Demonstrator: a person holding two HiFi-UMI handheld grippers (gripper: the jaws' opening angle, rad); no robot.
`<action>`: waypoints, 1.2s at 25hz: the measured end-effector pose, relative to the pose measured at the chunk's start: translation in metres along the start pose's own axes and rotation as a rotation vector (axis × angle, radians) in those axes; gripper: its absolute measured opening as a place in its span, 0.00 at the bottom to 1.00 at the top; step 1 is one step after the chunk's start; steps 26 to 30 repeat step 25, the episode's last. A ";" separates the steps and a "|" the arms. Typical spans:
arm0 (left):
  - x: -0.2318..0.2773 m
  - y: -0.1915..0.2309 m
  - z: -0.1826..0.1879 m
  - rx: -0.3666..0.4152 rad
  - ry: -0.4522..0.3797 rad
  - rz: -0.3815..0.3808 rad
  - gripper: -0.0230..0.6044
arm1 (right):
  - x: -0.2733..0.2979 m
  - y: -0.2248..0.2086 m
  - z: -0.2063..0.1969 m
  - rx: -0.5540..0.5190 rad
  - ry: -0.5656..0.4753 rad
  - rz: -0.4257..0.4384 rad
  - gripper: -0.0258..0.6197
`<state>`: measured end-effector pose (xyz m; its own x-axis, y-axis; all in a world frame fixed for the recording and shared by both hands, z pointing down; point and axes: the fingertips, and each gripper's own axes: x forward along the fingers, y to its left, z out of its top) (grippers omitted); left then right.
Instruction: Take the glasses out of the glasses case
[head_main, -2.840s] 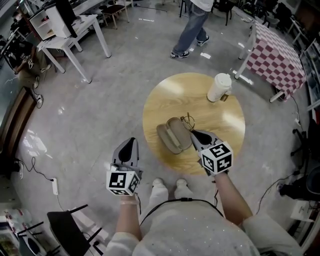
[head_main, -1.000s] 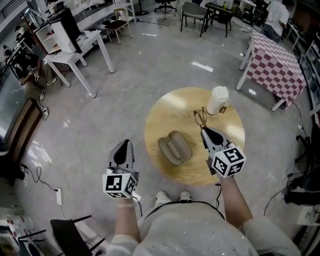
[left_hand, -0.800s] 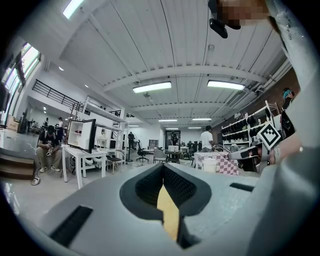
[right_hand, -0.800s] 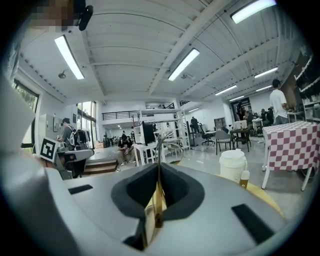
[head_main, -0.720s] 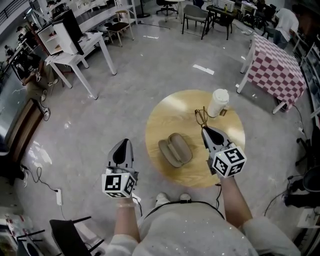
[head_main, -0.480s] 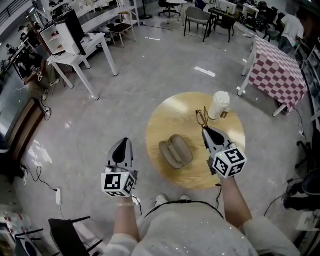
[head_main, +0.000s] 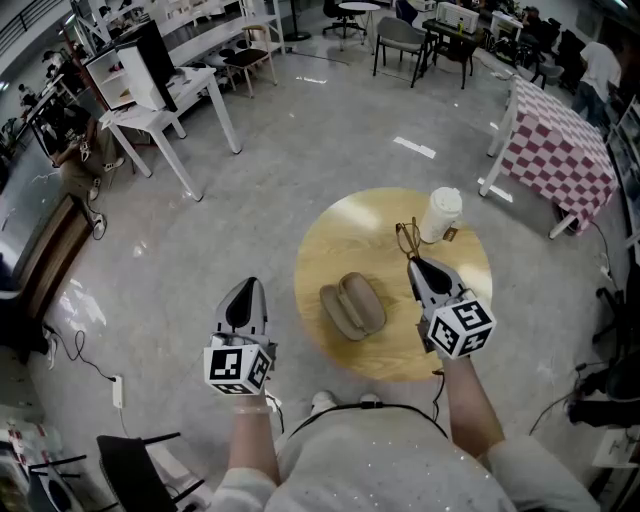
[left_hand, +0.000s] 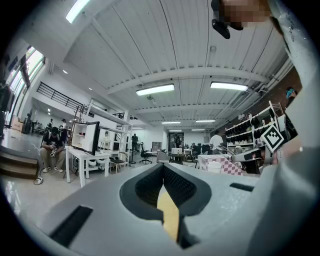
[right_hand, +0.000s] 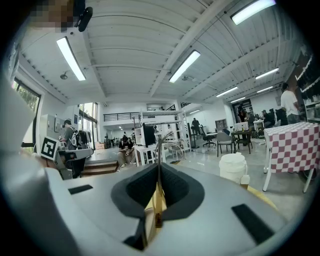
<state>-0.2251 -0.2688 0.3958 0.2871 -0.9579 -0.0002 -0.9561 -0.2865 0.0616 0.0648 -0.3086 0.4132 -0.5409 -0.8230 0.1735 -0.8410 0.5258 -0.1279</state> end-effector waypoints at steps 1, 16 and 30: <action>0.000 -0.001 -0.001 -0.001 0.003 -0.001 0.04 | -0.001 0.000 -0.001 0.001 0.001 -0.001 0.07; -0.004 -0.003 0.001 0.004 0.007 0.007 0.04 | -0.001 0.001 0.004 0.006 -0.014 0.013 0.07; -0.011 -0.004 -0.004 0.007 0.011 0.019 0.04 | -0.004 0.002 -0.001 0.016 -0.018 0.021 0.07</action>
